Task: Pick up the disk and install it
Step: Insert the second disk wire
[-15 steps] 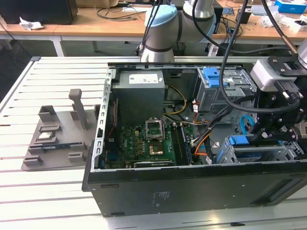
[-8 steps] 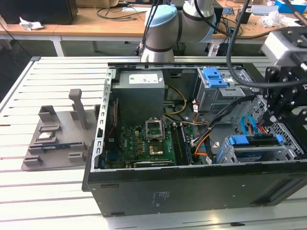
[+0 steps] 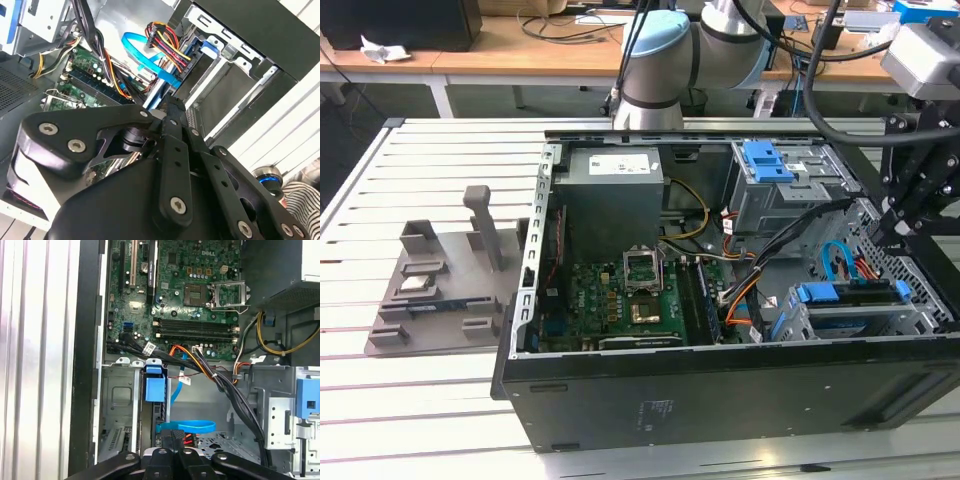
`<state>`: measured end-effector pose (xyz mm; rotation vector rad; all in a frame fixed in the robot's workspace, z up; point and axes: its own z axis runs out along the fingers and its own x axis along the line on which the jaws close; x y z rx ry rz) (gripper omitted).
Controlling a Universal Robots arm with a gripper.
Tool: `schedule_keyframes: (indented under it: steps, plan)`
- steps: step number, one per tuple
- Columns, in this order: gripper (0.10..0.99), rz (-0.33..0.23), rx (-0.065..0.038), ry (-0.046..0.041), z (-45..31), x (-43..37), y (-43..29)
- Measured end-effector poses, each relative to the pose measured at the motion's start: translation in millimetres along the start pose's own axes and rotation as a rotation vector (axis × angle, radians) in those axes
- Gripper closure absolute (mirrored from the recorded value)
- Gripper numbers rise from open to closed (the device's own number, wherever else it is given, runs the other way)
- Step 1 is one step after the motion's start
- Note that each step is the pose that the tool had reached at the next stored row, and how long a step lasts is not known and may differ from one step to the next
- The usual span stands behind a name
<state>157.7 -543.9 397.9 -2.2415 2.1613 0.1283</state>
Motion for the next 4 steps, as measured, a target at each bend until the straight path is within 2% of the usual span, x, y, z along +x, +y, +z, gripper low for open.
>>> schedule_keyframes:
  steps: [4]
  plan:
    - [0.98,0.0,0.0,0.0001,-0.2,0.0,0.0]
